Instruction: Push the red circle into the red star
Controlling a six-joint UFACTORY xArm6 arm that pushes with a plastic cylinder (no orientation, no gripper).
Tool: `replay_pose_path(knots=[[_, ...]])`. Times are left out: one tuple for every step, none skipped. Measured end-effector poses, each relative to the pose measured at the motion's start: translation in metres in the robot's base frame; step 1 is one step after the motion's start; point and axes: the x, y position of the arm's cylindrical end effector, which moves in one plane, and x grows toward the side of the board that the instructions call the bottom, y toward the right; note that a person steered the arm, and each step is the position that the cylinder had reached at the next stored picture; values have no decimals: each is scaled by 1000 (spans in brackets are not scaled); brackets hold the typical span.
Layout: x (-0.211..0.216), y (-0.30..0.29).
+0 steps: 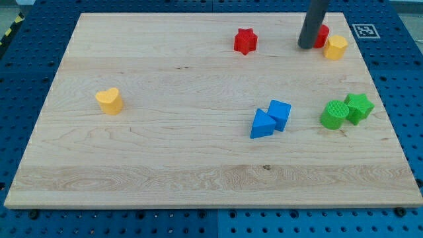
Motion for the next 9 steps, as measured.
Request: replay_pose_path(knots=[[-8,-8],[-14,-55],[-59,-55],[-79,14],[-81,102],[-60,138],[-14,110],[34,44],[50,-13]])
